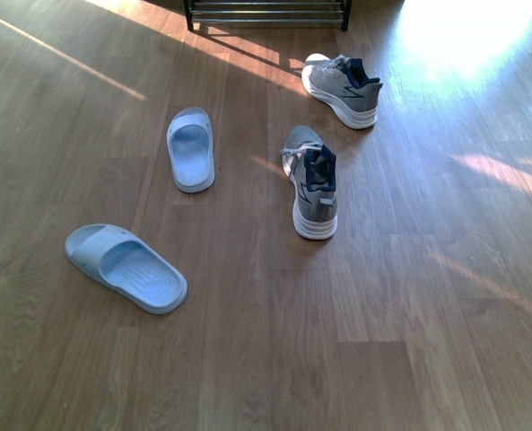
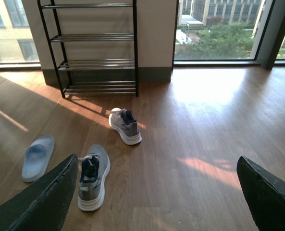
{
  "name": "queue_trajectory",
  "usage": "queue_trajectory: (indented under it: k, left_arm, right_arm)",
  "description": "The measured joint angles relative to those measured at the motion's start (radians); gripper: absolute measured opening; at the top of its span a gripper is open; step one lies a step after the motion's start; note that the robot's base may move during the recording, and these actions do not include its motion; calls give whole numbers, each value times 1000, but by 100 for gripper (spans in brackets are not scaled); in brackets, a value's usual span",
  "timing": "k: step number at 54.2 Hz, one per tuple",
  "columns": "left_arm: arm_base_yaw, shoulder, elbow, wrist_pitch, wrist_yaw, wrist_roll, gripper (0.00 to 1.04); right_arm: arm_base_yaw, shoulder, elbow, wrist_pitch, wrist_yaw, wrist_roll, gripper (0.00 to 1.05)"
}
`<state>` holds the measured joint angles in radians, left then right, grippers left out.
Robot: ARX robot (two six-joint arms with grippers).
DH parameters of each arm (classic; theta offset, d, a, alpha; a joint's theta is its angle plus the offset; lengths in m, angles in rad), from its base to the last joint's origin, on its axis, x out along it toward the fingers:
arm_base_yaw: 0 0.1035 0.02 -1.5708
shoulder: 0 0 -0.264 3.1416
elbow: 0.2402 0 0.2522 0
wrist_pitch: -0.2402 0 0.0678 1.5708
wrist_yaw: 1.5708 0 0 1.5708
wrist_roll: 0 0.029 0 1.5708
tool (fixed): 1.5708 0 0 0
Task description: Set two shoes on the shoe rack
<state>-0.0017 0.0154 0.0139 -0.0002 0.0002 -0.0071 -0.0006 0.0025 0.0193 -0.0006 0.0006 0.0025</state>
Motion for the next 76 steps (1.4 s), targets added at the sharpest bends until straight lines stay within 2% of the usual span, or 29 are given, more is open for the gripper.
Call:
queue_trajectory:
  k: [76]
  left_arm:
    - [0, 0, 0, 0, 0, 0, 95]
  right_arm:
    - [0, 0, 0, 0, 0, 0, 96]
